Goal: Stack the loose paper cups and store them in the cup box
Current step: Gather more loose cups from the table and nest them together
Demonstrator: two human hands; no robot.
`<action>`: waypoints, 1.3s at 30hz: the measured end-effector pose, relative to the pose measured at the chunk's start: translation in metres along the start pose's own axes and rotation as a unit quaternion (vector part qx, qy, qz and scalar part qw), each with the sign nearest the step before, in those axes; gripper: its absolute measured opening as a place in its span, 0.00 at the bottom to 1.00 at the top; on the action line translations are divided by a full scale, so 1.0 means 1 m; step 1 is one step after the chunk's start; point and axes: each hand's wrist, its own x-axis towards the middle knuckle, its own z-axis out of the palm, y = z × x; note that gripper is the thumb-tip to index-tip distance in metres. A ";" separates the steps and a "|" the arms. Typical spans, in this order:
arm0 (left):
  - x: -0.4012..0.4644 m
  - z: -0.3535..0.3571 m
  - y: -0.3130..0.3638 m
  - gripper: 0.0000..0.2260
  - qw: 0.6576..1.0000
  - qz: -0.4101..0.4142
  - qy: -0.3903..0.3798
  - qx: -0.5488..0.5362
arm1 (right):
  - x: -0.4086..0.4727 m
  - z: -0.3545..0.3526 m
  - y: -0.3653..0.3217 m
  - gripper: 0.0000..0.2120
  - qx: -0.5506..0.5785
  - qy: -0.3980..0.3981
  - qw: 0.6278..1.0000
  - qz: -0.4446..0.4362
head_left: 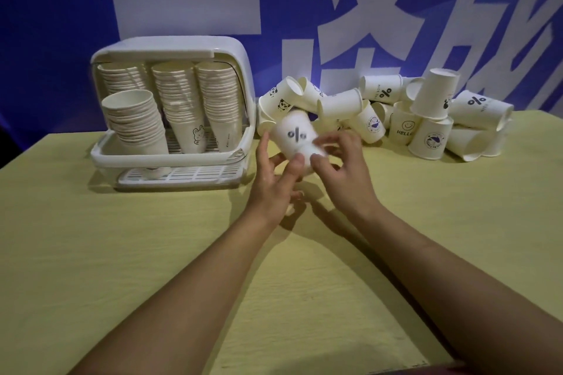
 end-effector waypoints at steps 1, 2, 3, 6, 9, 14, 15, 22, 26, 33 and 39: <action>0.000 -0.001 0.000 0.37 1.000 0.006 0.007 -0.008 | -0.003 0.004 -0.001 0.05 0.000 -0.017 1.000 0.006; 0.000 -0.002 0.001 0.37 1.000 0.015 0.016 -0.007 | -0.006 0.006 -0.001 0.03 0.006 -0.033 0.999 0.011; 0.000 -0.004 0.001 0.39 0.999 0.023 0.025 0.000 | -0.007 0.008 -0.001 0.03 0.017 -0.047 0.999 0.017; 0.000 -0.008 0.002 0.36 0.997 0.037 0.052 0.047 | -0.005 0.007 0.000 0.01 0.053 -0.054 0.996 0.038; 0.001 -0.010 0.003 0.31 0.996 0.034 0.064 0.050 | 0.012 -0.005 0.012 0.07 -0.067 0.025 0.997 -0.007; 0.003 -0.017 0.001 0.34 0.985 0.040 0.102 0.131 | 0.071 -0.042 0.038 0.34 -0.445 -0.043 0.895 -0.002; 0.004 -0.018 0.001 0.34 0.984 0.042 0.105 0.141 | 0.081 -0.049 0.042 0.39 -0.483 -0.092 0.870 0.026; 0.007 -0.019 -0.001 0.34 0.977 0.046 0.093 0.187 | 0.102 -0.076 0.066 0.46 -0.575 -0.221 0.785 0.057; 0.000 -0.019 0.004 0.35 0.979 0.053 0.036 0.191 | 0.101 -0.086 0.067 0.40 -0.635 -0.176 0.752 -0.004; -0.013 -0.008 0.006 0.36 0.967 0.053 -0.092 0.233 | 0.091 -0.083 0.038 0.31 -0.189 0.068 0.977 0.070; -0.012 -0.010 0.005 0.46 0.963 0.066 -0.061 0.253 | 0.046 -0.040 -0.021 0.33 0.018 -0.063 0.993 0.095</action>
